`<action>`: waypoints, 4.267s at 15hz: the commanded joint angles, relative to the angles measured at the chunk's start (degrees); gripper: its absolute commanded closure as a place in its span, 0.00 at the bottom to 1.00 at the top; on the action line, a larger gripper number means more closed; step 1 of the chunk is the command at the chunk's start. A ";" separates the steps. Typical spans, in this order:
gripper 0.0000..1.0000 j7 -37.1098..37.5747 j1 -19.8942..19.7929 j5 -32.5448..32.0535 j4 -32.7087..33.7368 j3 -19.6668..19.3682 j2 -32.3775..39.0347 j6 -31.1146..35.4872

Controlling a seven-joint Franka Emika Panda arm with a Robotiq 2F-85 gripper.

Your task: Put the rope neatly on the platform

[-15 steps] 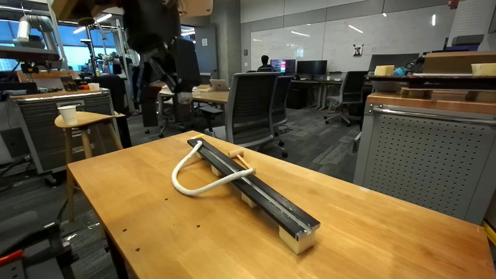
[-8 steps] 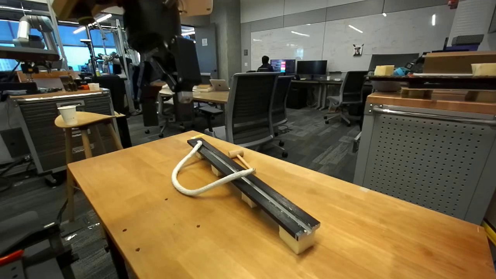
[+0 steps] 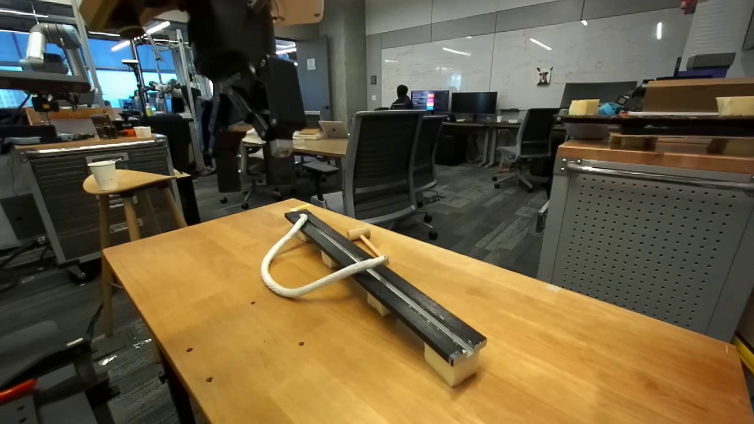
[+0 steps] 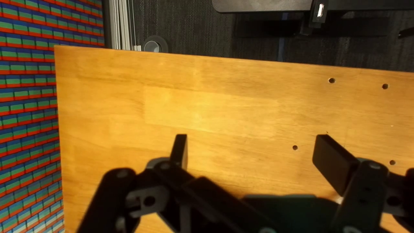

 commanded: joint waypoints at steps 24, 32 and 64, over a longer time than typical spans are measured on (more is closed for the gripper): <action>0.00 34.30 5.93 20.88 39.29 0.31 50.53 13.59; 0.00 37.48 7.53 21.62 45.11 -0.57 56.28 10.77; 0.97 41.24 3.74 28.14 54.68 -3.80 62.20 2.50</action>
